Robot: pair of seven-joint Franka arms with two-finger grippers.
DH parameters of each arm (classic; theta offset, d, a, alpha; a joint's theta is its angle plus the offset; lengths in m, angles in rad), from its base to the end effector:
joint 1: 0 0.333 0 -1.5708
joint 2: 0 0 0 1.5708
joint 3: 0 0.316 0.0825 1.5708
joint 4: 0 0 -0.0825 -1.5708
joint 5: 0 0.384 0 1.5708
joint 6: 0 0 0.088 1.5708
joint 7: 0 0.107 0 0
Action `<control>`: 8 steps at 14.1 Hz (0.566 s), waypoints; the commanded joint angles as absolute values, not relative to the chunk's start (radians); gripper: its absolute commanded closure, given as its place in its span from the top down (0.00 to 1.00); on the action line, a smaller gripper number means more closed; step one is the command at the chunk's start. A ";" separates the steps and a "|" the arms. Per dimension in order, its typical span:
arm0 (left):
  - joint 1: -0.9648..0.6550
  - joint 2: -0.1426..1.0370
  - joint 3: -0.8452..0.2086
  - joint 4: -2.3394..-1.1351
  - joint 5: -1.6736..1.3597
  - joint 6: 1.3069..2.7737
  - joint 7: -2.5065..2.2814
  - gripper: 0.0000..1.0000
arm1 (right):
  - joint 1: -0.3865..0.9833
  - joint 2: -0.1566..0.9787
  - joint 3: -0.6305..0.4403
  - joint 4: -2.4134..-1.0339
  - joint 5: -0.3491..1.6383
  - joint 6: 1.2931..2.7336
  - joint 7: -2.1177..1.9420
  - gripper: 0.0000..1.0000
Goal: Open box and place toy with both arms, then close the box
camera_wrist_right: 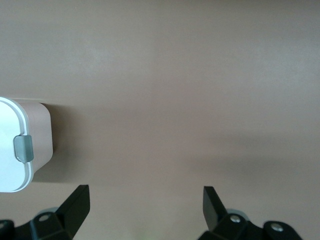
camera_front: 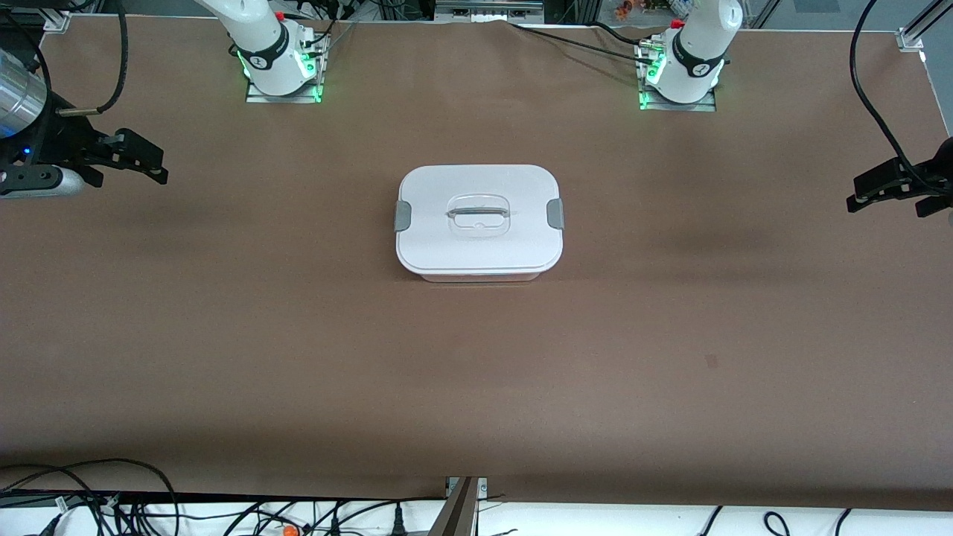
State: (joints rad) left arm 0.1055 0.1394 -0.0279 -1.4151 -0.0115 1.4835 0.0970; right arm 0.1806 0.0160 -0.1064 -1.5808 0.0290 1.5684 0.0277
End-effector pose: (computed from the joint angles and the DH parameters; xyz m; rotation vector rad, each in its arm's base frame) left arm 0.5866 0.0455 0.6103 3.1181 -0.0310 -0.1081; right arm 0.5567 0.0450 0.6108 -3.1146 -0.0719 0.0462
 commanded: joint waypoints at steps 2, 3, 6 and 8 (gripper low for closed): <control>0.123 0.129 -0.031 -1.453 -0.005 1.490 0.097 1.00 | 0.175 0.018 -0.101 -1.569 0.018 1.569 0.031 1.00; 0.129 0.143 -0.031 -1.453 -0.006 1.491 0.098 1.00 | 0.175 0.018 -0.101 -1.569 0.018 1.569 0.031 1.00; 0.126 0.169 -0.032 -1.418 -0.005 1.482 0.087 1.00 | 0.175 0.018 -0.101 -1.569 0.018 1.569 0.031 1.00; 0.127 0.172 -0.034 -1.414 -0.005 1.482 0.087 1.00 | 0.175 0.018 -0.101 -1.569 0.018 1.569 0.031 1.00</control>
